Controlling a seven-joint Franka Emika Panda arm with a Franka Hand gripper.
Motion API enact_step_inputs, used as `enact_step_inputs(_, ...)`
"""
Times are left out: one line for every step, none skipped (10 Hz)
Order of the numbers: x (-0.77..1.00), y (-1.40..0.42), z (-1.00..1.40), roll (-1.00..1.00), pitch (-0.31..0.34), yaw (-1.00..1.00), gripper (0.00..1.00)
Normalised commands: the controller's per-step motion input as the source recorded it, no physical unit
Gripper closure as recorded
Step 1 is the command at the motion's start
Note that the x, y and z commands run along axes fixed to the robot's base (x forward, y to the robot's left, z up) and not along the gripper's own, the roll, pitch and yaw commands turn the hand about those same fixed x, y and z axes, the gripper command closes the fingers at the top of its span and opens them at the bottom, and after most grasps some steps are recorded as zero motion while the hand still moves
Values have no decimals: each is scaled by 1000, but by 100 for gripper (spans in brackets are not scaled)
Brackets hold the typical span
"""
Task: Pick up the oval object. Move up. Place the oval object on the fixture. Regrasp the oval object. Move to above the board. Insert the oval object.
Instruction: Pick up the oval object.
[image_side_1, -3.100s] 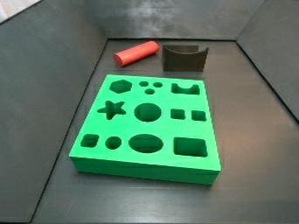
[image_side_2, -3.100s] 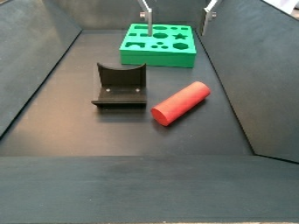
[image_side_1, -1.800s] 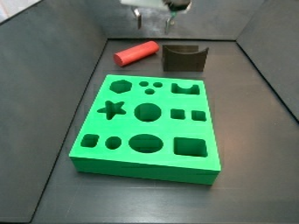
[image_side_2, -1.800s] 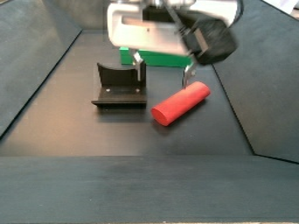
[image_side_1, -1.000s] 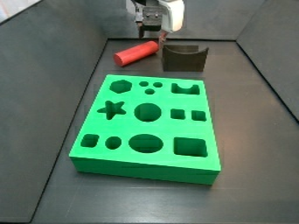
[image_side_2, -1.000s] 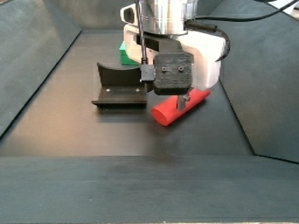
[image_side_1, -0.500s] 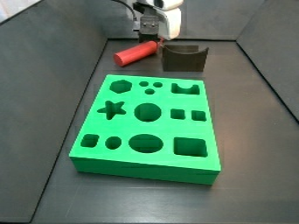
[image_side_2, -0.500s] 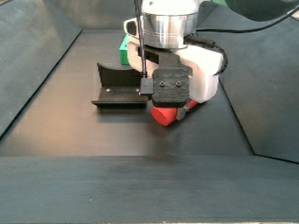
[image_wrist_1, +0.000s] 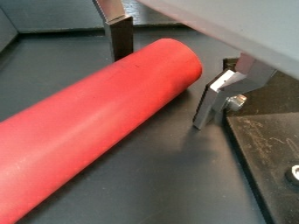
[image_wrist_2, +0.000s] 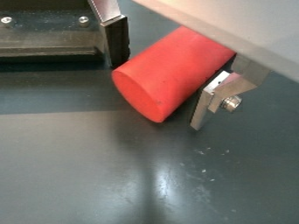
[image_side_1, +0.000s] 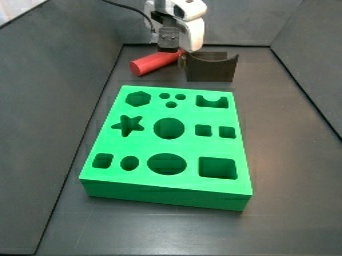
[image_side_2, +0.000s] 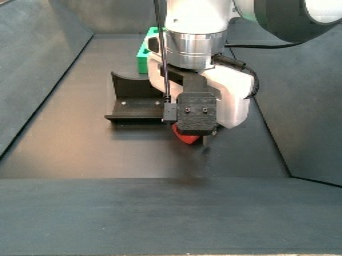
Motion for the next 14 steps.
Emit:
enact_step_inputs(20, 97, -780, -159, -119, -100, 0)
enact_step_inputs(0, 57, -791, -160, -101, -163, 0)
enact_step_inputs(0, 0, 0, 36, 0, 0, 0)
enact_step_inputs(0, 0, 0, 0, 0, 0, 0)
enact_step_inputs(0, 0, 0, 0, 0, 0, 100)
enact_step_inputs(0, 0, 0, 0, 0, 0, 100)
enact_step_inputs(0, 0, 0, 0, 0, 0, 100)
enact_step_inputs(0, 0, 0, 0, 0, 0, 100)
enact_step_inputs(0, 0, 0, 0, 0, 0, 100)
enact_step_inputs(0, 0, 0, 0, 0, 0, 100)
enact_step_inputs(0, 0, 0, 0, 0, 0, 100)
enact_step_inputs(0, 0, 0, 0, 0, 0, 100)
enact_step_inputs(0, 0, 0, 0, 0, 0, 100)
enact_step_inputs(0, 0, 0, 0, 0, 0, 100)
